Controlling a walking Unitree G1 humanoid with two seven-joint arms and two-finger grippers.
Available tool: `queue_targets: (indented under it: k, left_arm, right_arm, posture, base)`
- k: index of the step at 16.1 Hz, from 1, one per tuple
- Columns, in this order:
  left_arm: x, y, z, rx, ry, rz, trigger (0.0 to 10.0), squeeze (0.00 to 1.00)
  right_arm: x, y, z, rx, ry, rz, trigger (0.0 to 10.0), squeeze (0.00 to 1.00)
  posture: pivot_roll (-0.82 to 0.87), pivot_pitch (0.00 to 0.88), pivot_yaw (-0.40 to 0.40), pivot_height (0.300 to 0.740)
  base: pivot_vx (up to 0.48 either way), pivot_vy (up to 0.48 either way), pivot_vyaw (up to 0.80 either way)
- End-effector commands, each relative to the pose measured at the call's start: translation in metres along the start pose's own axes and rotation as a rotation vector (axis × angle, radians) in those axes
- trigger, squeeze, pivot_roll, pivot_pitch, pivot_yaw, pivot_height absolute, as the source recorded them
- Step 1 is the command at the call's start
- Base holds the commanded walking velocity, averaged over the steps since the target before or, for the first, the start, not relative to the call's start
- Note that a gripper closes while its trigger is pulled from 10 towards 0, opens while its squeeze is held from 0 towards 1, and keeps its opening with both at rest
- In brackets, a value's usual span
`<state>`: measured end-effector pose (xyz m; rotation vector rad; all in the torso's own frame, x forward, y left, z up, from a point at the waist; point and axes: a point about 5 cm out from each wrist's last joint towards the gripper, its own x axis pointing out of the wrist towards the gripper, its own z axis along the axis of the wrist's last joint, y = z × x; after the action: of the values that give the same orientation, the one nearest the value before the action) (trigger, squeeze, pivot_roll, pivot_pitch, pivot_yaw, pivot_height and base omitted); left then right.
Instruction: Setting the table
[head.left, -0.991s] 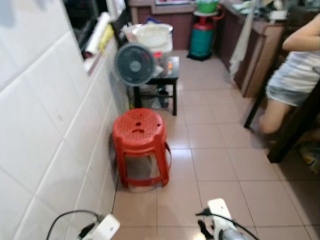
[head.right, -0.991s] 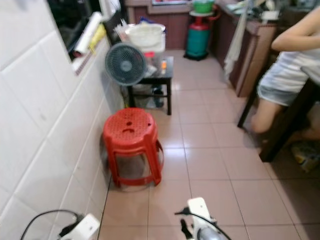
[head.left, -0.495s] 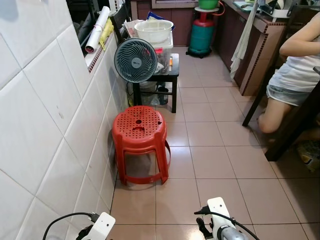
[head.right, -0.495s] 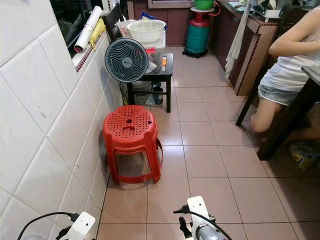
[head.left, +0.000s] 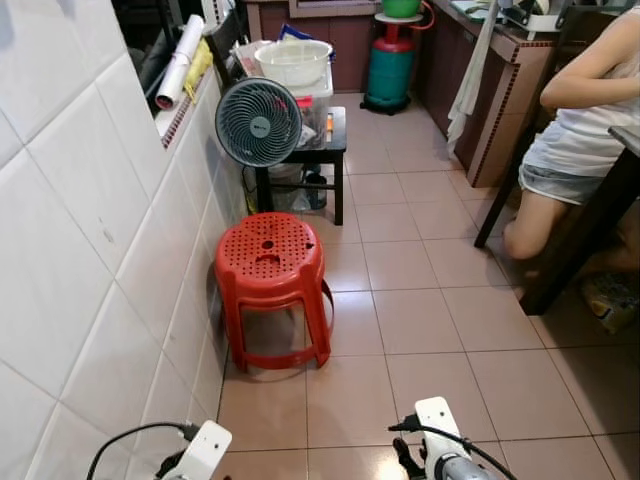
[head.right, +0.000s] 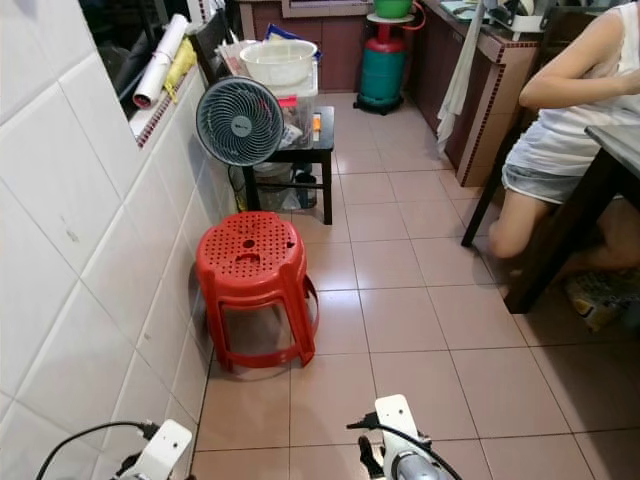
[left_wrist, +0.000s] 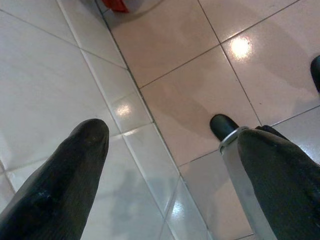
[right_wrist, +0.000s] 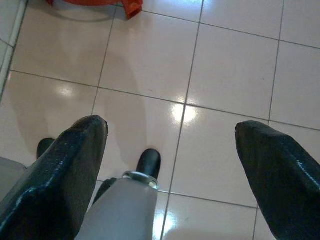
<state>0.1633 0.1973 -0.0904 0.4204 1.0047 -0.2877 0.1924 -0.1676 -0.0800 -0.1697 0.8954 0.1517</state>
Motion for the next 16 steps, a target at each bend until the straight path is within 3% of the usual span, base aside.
queue_targets:
  k: [1, 8, 16]
  left_arm:
    - [-0.001, 0.002, -0.002, 0.003, 0.008, -0.001, 10.0, 0.00]
    - [0.000, -0.002, -0.003, -0.025, 0.006, -0.010, 10.0, 0.00]
    - [0.004, -0.003, 0.017, -0.041, -0.036, -0.020, 10.0, 0.00]
  right_arm:
    - [0.001, 0.001, 0.002, 0.002, -0.005, -0.003, 10.0, 0.00]
    - [0.001, 0.001, 0.002, 0.001, -0.002, -0.003, 10.0, 0.00]
    - [0.001, 0.002, 0.001, 0.018, 0.003, -0.007, 10.0, 0.00]
  posture:
    - [-0.15, 0.000, 0.046, 0.740]
    - [-0.15, 0.000, 0.043, 0.740]
    - [-0.15, 0.000, 0.049, 0.740]
  base:
    - [0.255, 0.000, 0.00]
    - [0.290, 0.000, 0.00]
    - [0.319, 0.000, -0.23]
